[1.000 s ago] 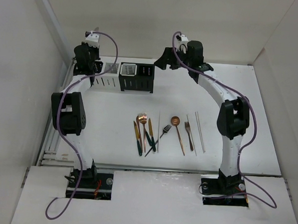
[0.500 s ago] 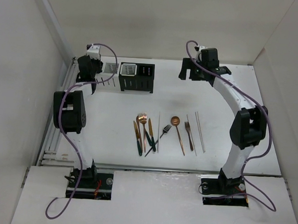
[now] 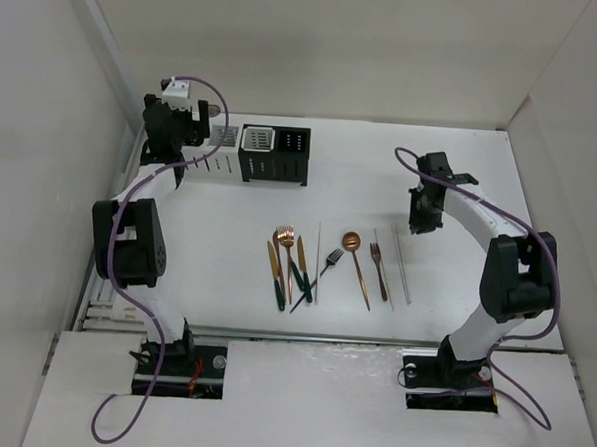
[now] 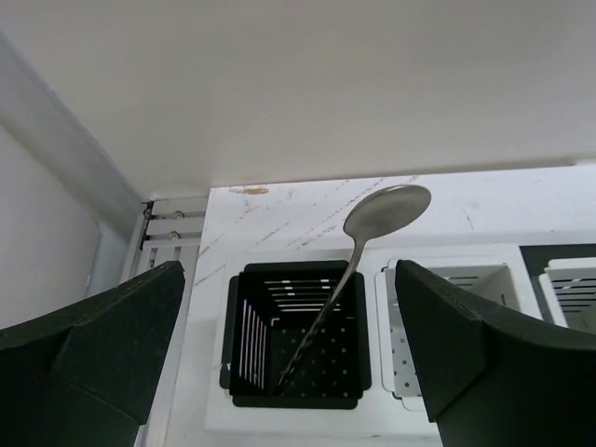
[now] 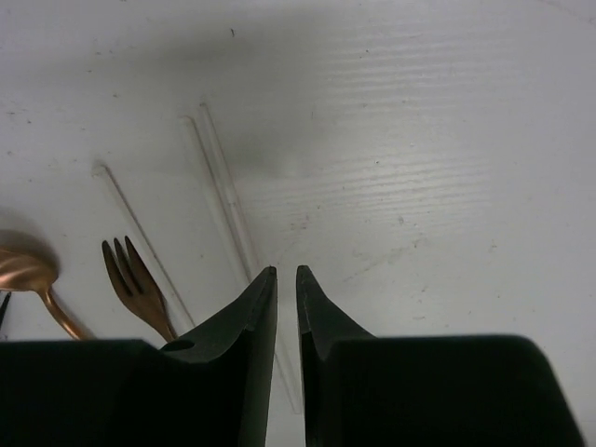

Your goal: Sort the eating utensils into containers

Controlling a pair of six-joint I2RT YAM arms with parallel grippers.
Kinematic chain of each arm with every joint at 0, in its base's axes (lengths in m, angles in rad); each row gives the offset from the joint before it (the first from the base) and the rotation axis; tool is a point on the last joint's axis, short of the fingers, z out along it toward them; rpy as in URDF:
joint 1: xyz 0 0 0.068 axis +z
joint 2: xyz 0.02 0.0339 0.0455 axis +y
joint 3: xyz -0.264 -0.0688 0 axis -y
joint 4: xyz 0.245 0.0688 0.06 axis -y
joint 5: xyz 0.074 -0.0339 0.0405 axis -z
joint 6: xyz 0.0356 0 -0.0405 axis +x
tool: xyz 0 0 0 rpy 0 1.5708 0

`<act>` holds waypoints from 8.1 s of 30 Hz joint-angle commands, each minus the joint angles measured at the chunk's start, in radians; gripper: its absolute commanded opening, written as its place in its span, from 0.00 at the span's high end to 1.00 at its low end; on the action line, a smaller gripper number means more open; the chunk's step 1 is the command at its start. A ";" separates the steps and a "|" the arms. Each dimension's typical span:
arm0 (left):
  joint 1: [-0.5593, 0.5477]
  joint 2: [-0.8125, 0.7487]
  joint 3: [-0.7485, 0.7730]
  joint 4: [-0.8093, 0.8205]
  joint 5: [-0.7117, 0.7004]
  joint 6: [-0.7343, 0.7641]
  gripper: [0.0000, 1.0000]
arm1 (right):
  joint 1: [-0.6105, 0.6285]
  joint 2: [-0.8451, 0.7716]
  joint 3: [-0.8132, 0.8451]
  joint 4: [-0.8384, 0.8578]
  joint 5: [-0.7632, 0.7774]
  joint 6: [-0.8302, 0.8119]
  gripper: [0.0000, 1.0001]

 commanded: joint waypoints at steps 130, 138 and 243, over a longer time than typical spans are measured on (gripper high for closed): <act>0.000 -0.221 -0.053 -0.153 0.085 -0.010 0.05 | 0.067 0.017 -0.102 0.020 0.051 -0.014 1.00; -0.089 -0.221 0.102 -0.438 0.329 0.151 0.12 | 0.067 -0.135 0.153 0.018 0.131 -0.098 1.00; -0.336 0.164 0.509 -0.403 0.044 -0.027 0.29 | 0.109 -0.017 -0.215 0.100 -0.023 0.074 0.46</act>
